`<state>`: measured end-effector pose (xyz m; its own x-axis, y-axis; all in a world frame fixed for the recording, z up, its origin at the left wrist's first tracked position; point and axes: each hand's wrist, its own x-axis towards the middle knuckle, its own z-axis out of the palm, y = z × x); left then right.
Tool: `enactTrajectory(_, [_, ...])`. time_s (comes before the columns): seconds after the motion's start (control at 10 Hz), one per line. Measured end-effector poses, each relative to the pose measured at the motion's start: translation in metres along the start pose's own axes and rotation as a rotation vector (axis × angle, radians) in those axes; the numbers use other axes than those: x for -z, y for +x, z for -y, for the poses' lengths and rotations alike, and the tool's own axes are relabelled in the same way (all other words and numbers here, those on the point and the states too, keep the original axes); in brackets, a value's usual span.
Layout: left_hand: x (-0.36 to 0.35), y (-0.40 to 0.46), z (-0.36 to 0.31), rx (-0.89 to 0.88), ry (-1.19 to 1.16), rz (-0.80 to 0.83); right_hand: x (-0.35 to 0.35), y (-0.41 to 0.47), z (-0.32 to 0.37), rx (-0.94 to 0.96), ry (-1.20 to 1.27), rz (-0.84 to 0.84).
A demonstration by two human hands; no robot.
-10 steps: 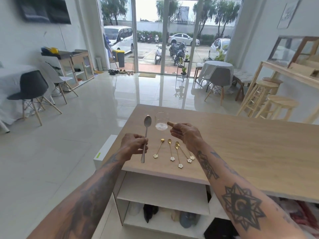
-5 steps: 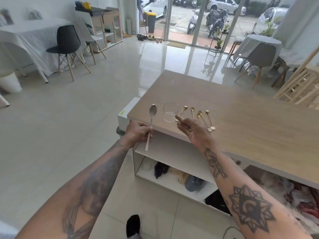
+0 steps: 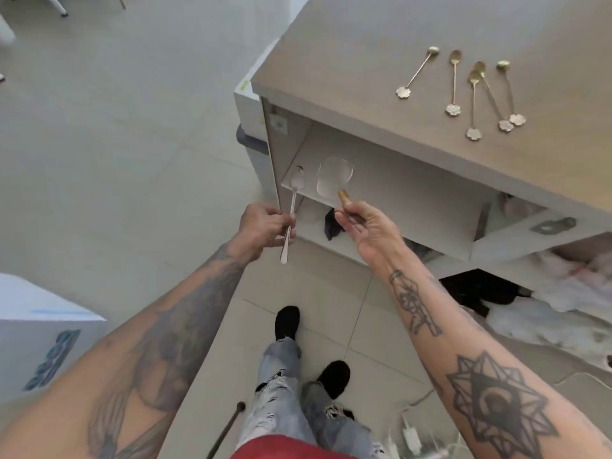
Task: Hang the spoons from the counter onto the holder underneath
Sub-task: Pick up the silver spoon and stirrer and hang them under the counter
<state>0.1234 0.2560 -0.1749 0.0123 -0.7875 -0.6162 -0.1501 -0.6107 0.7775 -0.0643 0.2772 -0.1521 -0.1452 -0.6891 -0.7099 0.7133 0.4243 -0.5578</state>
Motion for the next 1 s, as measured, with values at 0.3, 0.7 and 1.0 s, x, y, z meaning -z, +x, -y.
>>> enactTrajectory(0.3, [-0.028, 0.151, 0.021, 0.025, 0.001, -0.043, 0.014, 0.155, -0.060, -0.028, 0.242, -0.005])
enactTrajectory(0.7, [-0.071, 0.304, 0.002, 0.030, 0.064, -0.087, -0.032, 0.289, -0.050, 0.025, 0.298, -0.114])
enactTrajectory(1.0, [-0.086, 0.339, -0.001, -0.145, 0.227, -0.218, -0.038, 0.316, -0.043, 0.043, 0.325, -0.230])
